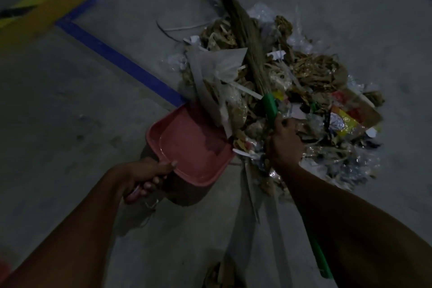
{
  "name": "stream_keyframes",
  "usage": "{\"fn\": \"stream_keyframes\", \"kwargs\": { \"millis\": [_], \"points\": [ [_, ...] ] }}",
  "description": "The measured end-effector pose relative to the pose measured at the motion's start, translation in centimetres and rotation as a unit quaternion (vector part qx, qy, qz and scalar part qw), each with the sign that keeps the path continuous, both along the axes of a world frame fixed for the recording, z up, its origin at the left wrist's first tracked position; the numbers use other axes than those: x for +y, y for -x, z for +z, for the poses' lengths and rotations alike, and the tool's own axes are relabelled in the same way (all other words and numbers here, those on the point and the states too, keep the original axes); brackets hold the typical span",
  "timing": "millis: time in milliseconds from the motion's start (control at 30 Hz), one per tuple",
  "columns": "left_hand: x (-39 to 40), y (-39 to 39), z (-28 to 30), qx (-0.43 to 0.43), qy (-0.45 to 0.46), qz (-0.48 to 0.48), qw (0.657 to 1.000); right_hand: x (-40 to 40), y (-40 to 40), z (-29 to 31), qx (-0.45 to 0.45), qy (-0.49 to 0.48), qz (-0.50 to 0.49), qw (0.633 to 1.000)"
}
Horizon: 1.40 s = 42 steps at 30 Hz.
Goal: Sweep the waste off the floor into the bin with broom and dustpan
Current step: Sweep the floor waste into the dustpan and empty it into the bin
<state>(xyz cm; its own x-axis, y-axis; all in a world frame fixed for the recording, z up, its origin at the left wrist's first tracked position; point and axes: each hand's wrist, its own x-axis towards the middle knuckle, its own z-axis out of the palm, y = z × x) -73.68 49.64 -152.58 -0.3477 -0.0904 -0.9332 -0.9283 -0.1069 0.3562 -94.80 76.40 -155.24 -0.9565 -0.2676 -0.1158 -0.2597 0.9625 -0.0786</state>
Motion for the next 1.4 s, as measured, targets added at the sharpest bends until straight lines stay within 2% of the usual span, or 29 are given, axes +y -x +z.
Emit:
{"fn": "stream_keyframes", "kwargs": {
  "millis": [233, 433, 533, 633, 833, 900, 1167, 1300, 1400],
  "points": [
    [-0.8, 3.9, -1.7, 0.027, 0.011, -0.064, 0.998, 1.6, 0.3, -1.2, -0.020, 0.092, 0.032, 0.995],
    [0.2, 4.8, -1.5, 0.055, 0.013, -0.075, 0.996, 4.5, -3.1, -2.2, -0.076, 0.178, 0.058, 0.979],
    [0.7, 4.5, -1.6, 0.071, 0.014, -0.075, 0.995, 6.5, -5.0, -1.6, -0.073, 0.204, 0.061, 0.974],
    [1.6, 3.8, -1.9, 0.073, 0.002, -0.065, 0.995, 7.9, -5.2, -0.2, -0.031, 0.199, 0.059, 0.978],
    [2.2, 3.5, -1.9, 0.085, 0.009, -0.052, 0.995, 8.3, -4.4, 0.8, 0.053, 0.167, -0.008, 0.985],
    [2.3, 3.3, -1.9, 0.090, 0.007, -0.052, 0.995, 8.7, -3.8, 0.7, 0.046, 0.147, -0.009, 0.988],
    [2.7, 4.4, -1.4, 0.093, 0.034, -0.085, 0.991, 10.0, -5.1, 0.0, -0.042, 0.167, 0.019, 0.985],
    [2.5, 4.8, -1.7, 0.091, 0.044, -0.096, 0.990, 10.4, -7.6, -1.0, -0.067, 0.145, 0.084, 0.984],
    [2.1, 4.9, -2.1, 0.083, 0.039, -0.096, 0.991, 9.7, -8.5, -1.0, -0.064, 0.180, 0.107, 0.976]
  ]
}}
